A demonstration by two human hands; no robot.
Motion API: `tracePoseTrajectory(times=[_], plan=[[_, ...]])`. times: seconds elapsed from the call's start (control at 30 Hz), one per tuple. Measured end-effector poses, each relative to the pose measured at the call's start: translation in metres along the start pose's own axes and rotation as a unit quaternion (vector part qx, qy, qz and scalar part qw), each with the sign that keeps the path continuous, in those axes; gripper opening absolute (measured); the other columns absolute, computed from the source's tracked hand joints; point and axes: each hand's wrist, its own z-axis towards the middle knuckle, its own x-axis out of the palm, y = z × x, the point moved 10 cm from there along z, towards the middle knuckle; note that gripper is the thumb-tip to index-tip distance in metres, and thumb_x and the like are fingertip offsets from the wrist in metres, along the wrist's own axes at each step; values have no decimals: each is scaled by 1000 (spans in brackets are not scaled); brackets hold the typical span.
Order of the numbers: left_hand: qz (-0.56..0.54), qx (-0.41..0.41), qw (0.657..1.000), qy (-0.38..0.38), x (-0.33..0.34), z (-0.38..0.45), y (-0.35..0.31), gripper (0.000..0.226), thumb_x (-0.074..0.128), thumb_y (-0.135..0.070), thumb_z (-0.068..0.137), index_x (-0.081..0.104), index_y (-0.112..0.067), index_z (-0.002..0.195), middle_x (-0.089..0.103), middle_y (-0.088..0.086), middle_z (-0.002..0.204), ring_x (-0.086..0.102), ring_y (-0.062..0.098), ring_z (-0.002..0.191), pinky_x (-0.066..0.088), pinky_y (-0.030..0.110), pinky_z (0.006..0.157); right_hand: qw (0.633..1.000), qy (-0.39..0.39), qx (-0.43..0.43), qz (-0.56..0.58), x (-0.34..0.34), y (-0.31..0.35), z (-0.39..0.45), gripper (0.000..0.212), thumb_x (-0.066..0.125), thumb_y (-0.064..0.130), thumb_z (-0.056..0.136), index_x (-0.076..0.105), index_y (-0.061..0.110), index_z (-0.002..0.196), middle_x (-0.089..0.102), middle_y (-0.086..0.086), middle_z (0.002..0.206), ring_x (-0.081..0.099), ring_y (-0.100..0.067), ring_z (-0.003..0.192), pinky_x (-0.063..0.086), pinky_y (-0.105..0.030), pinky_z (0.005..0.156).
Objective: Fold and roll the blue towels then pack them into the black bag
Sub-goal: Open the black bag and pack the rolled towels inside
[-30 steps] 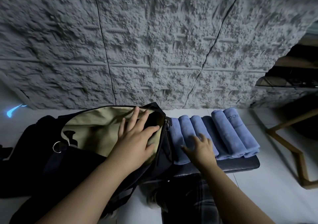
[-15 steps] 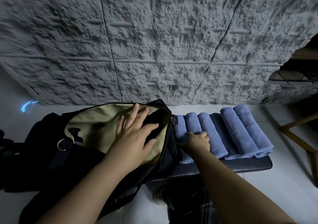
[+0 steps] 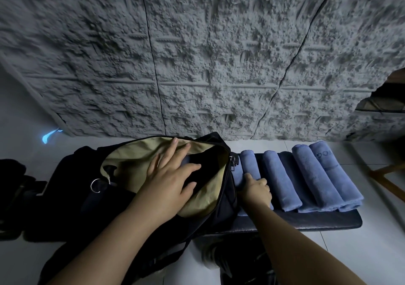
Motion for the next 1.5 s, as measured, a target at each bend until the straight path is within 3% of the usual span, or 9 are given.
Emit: tracePoseTrajectory(times=[0.13, 0.37, 0.6, 0.8, 0.9, 1.07, 1.23, 1.37, 1.5], plan=[[4, -24, 1000, 12, -3, -7, 8, 38, 52, -36, 91, 48, -38, 129, 5, -17, 155, -24, -1, 136, -1, 38, 115, 995, -50, -10, 82, -22, -8, -14, 46, 59, 51, 76, 45, 23, 110, 39, -8, 95, 50, -33, 88, 45, -37, 77], [33, -75, 996, 18, -10, -11, 29, 39, 50, -40, 91, 46, -38, 130, 8, -13, 156, -17, 9, 142, 2, 41, 115, 925, -138, -124, 333, -114, 14, -61, 25, 70, 30, 73, 52, 22, 88, 60, -11, 88, 58, -24, 75, 45, -34, 60], [140, -66, 988, 16, -31, -7, 65, 47, 51, -39, 90, 41, -34, 136, 7, -5, 157, -9, 12, 144, 2, 42, 114, 826, 29, -268, 495, -154, 87, -132, 37, 72, 30, 67, 60, 26, 102, 71, 2, 94, 68, -18, 89, 55, -37, 73], [186, -33, 980, -56, -67, -14, 80, 51, 80, -11, 52, 66, -15, 101, 61, 8, 122, 46, 20, 121, 33, 42, 85, 750, 204, -296, 556, -132, 137, -169, 58, 72, 37, 52, 60, 19, 106, 72, 2, 92, 68, -15, 89, 55, -27, 72], [155, -14, 982, -103, -83, -20, 82, 74, 78, -2, 51, 57, -21, 119, 58, 3, 127, 44, 15, 119, 31, 39, 82, 771, 270, -321, 479, -100, 161, -180, 56, 71, 35, 55, 61, 19, 107, 70, 8, 98, 64, -7, 96, 51, -22, 81], [143, -83, 986, -35, -70, -18, 104, 59, 55, -10, 85, 37, -28, 138, 1, -8, 158, 3, 8, 143, 12, 43, 109, 836, 343, -310, 297, -38, 169, -177, 57, 73, 33, 63, 59, 22, 116, 64, 9, 112, 58, 1, 103, 45, -14, 86], [218, -21, 975, -36, -46, -20, 104, 44, 83, -11, 53, 66, -18, 93, 42, 10, 144, 20, 18, 139, 15, 58, 103, 877, 327, -251, 248, -23, 166, -156, 41, 70, 27, 78, 57, 20, 116, 64, 2, 117, 59, -8, 106, 47, -21, 93], [319, -24, 943, 89, -11, -25, 107, 37, 48, -46, 91, 59, -20, 115, -7, 7, 157, -25, 28, 140, -13, 66, 103, 903, 322, -208, 194, -11, 169, -137, 74, 69, 53, 58, 57, 18, 122, 64, 0, 118, 61, -14, 106, 47, -35, 99], [331, -34, 929, 164, 1, -28, 117, 44, 34, -50, 96, 64, -21, 112, -7, 4, 158, -34, 29, 135, -16, 67, 101, 911, 322, -175, 190, -2, 180, -124, 44, 68, 43, 75, 56, 19, 110, 64, 0, 109, 62, -18, 101, 48, -33, 93]])
